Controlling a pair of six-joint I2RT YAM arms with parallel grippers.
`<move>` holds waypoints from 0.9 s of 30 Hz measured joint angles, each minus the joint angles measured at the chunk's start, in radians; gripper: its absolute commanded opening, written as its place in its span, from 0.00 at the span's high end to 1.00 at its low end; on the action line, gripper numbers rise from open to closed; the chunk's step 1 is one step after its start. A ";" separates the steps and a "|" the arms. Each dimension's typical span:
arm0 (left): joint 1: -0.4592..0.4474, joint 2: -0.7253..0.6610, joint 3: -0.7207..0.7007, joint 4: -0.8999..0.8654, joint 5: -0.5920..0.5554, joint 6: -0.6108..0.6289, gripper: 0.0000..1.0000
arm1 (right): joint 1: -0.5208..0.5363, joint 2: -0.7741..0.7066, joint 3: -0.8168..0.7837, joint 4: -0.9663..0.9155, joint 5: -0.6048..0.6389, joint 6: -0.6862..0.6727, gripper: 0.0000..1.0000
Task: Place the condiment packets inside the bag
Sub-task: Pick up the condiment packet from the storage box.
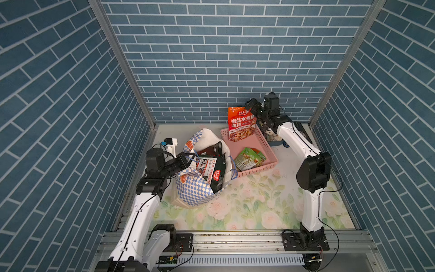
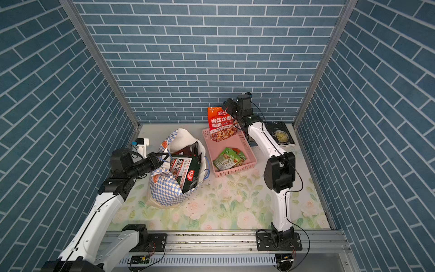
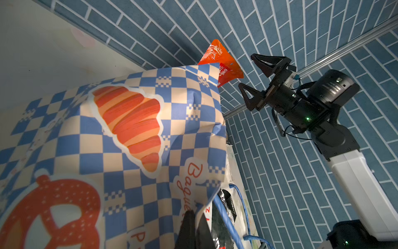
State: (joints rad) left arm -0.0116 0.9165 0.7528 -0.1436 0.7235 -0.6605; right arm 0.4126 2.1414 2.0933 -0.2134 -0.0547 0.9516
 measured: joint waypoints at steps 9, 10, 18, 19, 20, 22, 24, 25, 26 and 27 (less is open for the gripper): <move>0.000 -0.001 0.023 -0.033 0.000 0.046 1.00 | -0.019 0.203 0.252 -0.011 -0.052 0.209 0.08; 0.000 -0.002 0.029 -0.039 -0.001 0.052 1.00 | -0.020 0.212 0.256 -0.017 -0.063 0.230 0.11; 0.000 -0.027 0.045 -0.082 -0.003 0.096 1.00 | -0.037 0.234 0.275 -0.087 -0.111 0.291 0.44; 0.000 -0.029 0.045 -0.086 -0.005 0.101 1.00 | -0.039 0.233 0.275 -0.093 -0.115 0.287 0.50; 0.000 -0.031 0.045 -0.090 -0.007 0.109 1.00 | -0.042 0.232 0.275 -0.101 -0.119 0.284 0.56; 0.000 -0.034 0.045 -0.098 -0.011 0.121 1.00 | -0.047 0.219 0.246 -0.108 -0.127 0.270 0.72; 0.000 -0.035 0.045 -0.108 -0.016 0.135 1.00 | -0.053 0.181 0.166 -0.108 -0.134 0.254 0.94; 0.000 -0.035 0.045 -0.110 -0.016 0.139 1.00 | -0.055 0.159 0.117 -0.104 -0.136 0.247 1.00; 0.000 -0.035 0.045 -0.113 -0.018 0.143 1.00 | -0.058 0.136 0.072 -0.100 -0.140 0.245 1.00; 0.000 -0.035 0.045 -0.114 -0.019 0.146 1.00 | -0.058 0.115 0.031 -0.098 -0.140 0.245 1.00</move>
State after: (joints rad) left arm -0.0120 0.8810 0.7982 -0.2581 0.7040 -0.5144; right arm 0.3546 2.2562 2.1242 -0.3115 -0.1951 1.1965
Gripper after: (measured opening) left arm 0.064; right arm 0.041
